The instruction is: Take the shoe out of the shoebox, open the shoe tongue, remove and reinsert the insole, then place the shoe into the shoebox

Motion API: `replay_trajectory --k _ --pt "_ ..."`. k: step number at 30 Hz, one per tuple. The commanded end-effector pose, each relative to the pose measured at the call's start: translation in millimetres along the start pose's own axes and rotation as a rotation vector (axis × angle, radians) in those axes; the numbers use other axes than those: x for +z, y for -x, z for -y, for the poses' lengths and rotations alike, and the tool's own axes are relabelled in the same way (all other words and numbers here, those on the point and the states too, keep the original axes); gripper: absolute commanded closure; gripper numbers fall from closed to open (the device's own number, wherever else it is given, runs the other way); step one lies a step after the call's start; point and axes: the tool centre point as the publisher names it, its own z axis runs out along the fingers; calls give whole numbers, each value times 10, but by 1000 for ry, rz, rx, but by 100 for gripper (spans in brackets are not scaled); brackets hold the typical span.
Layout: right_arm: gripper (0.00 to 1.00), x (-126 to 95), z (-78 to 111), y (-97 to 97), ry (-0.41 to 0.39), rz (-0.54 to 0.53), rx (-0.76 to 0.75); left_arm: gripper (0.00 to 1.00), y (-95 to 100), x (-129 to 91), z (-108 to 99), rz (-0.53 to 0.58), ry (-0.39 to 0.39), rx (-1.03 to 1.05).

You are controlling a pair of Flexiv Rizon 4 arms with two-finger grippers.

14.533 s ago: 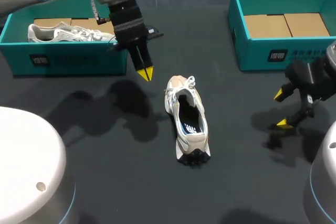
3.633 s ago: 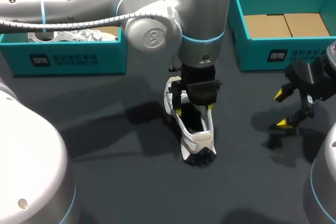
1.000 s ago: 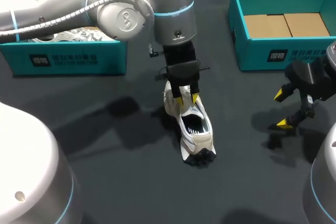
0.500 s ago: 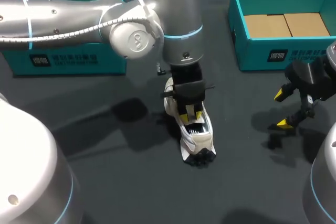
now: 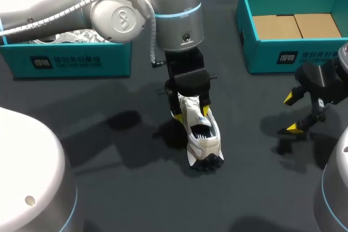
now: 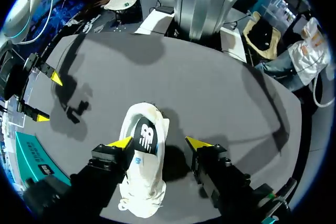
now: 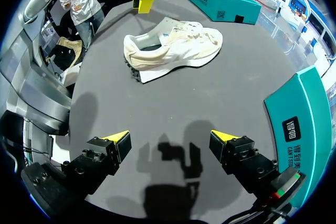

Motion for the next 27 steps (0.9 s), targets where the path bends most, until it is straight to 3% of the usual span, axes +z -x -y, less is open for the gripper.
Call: replay_trajectory --k 1,7,12,14,15,17,27 --pt "0 -3 2 -16 -1 3 0 0 63 -62 -24 -19 -2 2" --pt "0 -3 2 -16 -1 3 0 0 63 -62 -24 -19 -2 2" --pt "0 -3 2 -16 -1 3 0 0 19 48 10 58 -25 -299" --pt "0 -3 2 -16 -1 3 0 0 12 4 55 184 -40 -597" --pt "0 -3 2 -16 -1 3 0 0 7 -22 77 263 0 -730" --pt "0 -3 2 -16 -1 3 0 0 -99 -119 166 407 32 -836" --pt "0 -3 2 -16 -1 3 0 0 -95 -83 189 406 30 -854"
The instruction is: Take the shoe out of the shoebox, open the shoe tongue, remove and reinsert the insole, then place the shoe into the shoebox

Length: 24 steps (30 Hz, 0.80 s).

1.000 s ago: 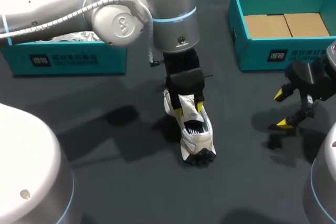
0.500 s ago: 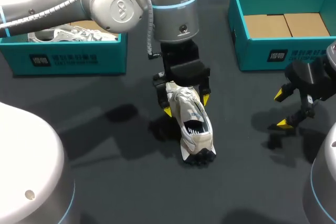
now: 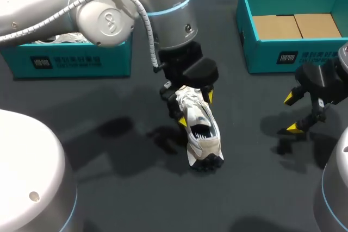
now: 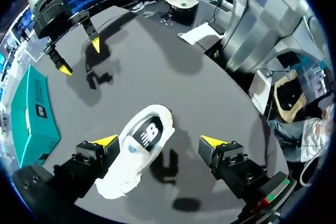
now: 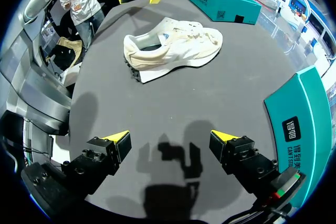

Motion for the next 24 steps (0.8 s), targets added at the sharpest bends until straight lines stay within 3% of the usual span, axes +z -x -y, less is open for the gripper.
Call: replay_trajectory --k 1,5,9,16,24 --pt "0 -2 2 -16 -1 2 0 0 -147 73 13 252 -11 -359" --pt "0 -2 2 -16 -1 2 0 0 -218 183 145 307 1 -528" --pt "0 -2 2 -16 -1 2 0 0 -233 208 320 414 77 -708" --pt "0 -2 2 -16 -1 2 0 0 -233 208 320 414 77 -708" --pt "0 -2 2 -16 -1 2 0 0 -51 452 326 365 121 -920"
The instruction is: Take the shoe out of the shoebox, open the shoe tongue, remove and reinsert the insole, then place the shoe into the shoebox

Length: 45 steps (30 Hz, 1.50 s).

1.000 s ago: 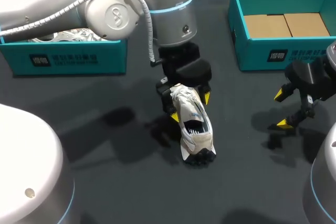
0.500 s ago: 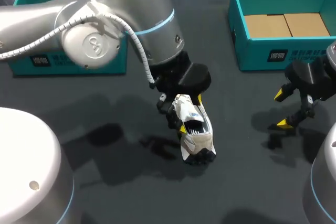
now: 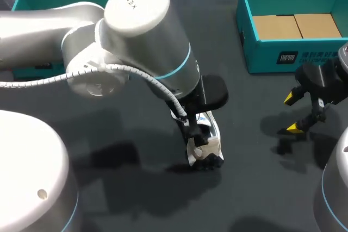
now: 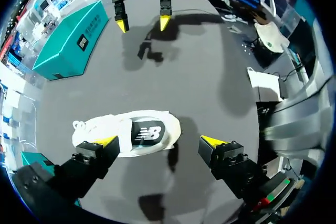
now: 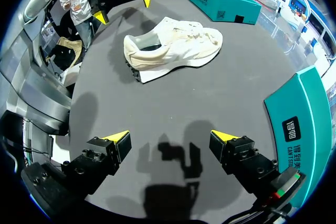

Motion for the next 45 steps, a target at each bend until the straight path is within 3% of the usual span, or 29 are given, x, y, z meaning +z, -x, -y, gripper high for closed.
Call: replay_trajectory --k 1,16,31,45 --pt "0 -2 2 -16 -1 3 0 0 -30 177 148 44 88 -194" --pt "0 -2 2 -16 -1 3 0 0 -25 487 230 -25 175 -145" --pt "0 -2 2 -16 -1 3 0 0 -134 916 60 -83 268 -149" --pt "0 -2 2 -16 -1 3 0 18 -254 1096 -31 -98 310 -119"
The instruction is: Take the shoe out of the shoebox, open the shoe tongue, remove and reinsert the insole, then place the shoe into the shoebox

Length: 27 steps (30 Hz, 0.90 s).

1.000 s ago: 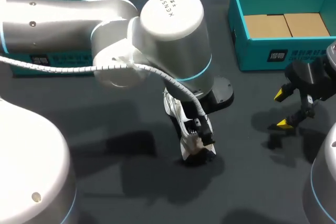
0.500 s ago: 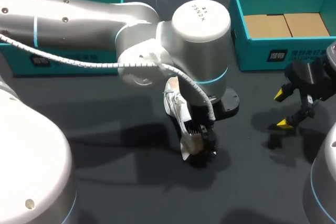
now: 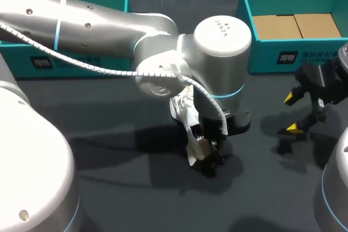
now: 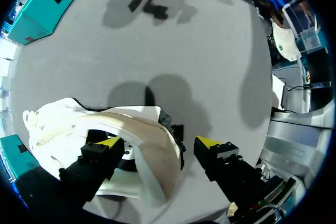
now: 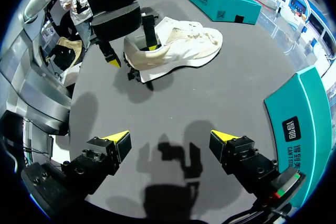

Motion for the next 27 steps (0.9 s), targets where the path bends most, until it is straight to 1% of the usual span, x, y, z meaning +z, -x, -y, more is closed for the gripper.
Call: replay_trajectory --k 1,3,5,9,13,15,19,22,23,24,25,27 --pt "0 -2 2 -16 -1 3 0 19 -35 48 18 3 9 5" --pt "0 -2 2 -16 -1 3 0 19 -45 62 4 3 11 7" --pt "0 -2 2 -16 -1 3 0 23 -52 72 -10 6 15 12" --pt "0 -2 2 -16 -1 3 0 25 -47 76 -37 11 23 17" --pt "0 -2 2 -16 -1 3 0 30 -53 101 -57 20 35 28" --pt "0 -2 2 -16 -1 3 0 36 -63 112 -63 23 37 30" --pt "0 -2 2 -16 -1 3 0 39 -78 125 -79 29 39 30" --pt "0 -2 2 -16 -1 3 0 50 -79 147 -83 32 45 30" --pt "0 -2 2 -16 -1 3 0 51 -77 155 -81 32 47 30" --pt "0 -2 2 -16 -1 3 0 56 -73 163 -79 32 50 30" --pt "0 -2 2 -16 -1 3 0 65 -70 168 -77 30 52 28" --pt "0 -2 2 -16 -1 3 0 100 -68 171 -78 27 54 27"
